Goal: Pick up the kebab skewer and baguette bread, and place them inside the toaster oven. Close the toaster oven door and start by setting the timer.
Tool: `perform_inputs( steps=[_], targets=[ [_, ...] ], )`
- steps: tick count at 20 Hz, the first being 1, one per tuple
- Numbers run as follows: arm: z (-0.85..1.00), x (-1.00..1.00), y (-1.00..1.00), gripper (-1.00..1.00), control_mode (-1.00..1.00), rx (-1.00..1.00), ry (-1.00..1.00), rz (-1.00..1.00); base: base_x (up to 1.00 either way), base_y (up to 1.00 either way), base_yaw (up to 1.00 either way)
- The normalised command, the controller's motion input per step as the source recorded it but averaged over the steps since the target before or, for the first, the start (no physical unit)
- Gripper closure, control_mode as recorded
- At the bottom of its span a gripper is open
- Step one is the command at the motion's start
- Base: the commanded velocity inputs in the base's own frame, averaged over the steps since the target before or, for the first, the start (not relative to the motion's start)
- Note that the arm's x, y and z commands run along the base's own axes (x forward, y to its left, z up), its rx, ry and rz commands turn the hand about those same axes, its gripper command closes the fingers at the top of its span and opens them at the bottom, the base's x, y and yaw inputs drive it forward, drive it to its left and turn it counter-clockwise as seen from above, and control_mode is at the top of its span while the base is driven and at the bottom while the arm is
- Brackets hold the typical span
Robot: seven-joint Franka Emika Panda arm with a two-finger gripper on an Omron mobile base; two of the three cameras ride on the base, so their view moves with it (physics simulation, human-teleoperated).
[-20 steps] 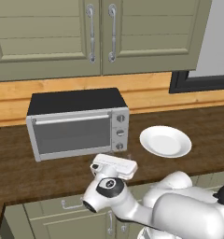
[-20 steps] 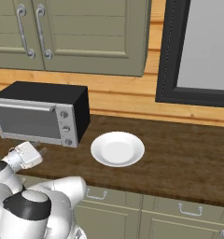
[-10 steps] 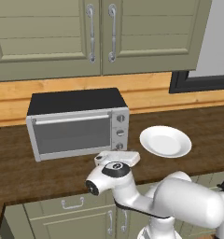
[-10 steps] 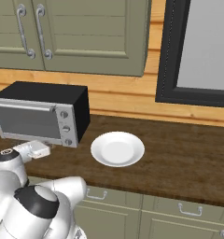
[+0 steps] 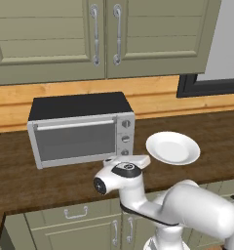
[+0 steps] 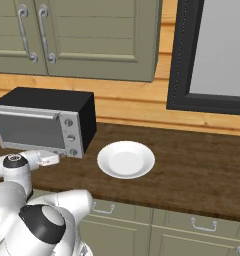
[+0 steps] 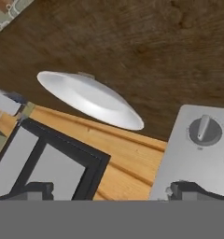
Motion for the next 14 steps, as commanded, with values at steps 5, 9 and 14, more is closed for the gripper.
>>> perform_inputs(
  steps=[5, 9, 14],
  targets=[
    [-0.4, 0.0, -0.49, -1.0, -1.0, 0.0, 0.0, 0.05, 0.0, 0.0, 0.0],
    [-0.48, 0.06, -0.46, -1.0, -1.0, 0.02, -0.03, 0.09, 0.0, 0.0, 0.0],
    [-0.51, 0.13, -0.29, -1.0, -1.0, 0.05, -0.08, 0.14, 0.0, 0.0, 0.0]
  ],
)
